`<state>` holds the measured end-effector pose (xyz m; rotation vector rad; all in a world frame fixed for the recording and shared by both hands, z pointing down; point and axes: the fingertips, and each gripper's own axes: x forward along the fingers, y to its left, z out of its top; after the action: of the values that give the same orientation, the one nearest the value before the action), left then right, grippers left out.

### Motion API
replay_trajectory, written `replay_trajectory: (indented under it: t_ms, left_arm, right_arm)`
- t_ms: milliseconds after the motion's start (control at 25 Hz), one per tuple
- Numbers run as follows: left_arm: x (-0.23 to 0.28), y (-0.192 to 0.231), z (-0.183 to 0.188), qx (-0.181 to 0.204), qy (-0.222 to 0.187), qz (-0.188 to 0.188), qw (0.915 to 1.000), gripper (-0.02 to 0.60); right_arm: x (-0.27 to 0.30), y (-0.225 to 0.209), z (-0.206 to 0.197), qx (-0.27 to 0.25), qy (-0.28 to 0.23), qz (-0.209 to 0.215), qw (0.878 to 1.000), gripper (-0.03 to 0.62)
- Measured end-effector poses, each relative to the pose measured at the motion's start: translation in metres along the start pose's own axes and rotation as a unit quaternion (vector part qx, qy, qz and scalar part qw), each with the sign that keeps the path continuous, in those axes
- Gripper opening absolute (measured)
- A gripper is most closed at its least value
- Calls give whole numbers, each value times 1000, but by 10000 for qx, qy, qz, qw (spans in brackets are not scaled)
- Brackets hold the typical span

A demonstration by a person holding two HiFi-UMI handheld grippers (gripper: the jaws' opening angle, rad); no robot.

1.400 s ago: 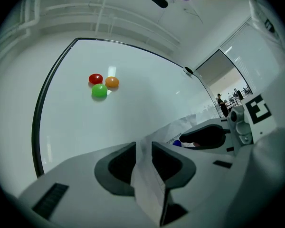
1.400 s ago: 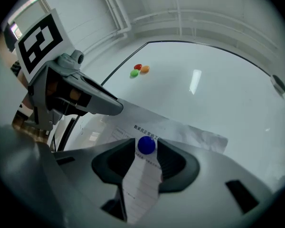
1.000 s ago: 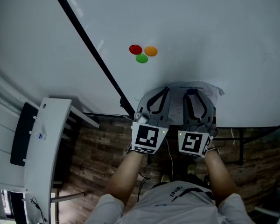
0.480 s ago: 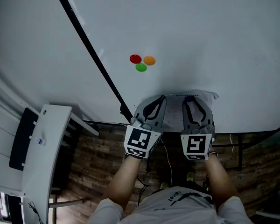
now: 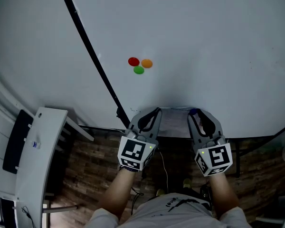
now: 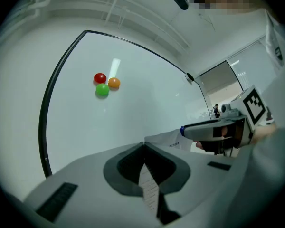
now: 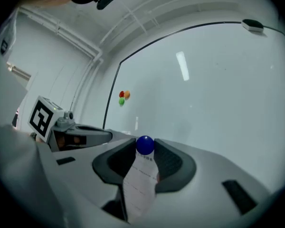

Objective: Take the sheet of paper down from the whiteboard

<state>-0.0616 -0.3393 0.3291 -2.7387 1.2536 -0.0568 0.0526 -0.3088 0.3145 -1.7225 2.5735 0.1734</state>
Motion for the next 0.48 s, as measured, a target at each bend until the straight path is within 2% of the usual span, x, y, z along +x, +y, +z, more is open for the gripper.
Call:
replay_trajectory:
  t_ms: [120, 280, 480]
  left_arm:
    - [-7, -11, -4, -232, 82, -60, 9997, 12]
    - [-14, -23, -11, -314, 202, -92, 9993, 12]
    - [-17, -28, -16, -405, 268, -133, 9987, 12]
  right_arm:
    - [-10, 0, 2, 348, -11, 57, 9994, 129]
    - [-20, -5, 8, 760, -36, 75, 9971, 127]
    - [-28, -15, 13, 798, -93, -19, 9968, 127]
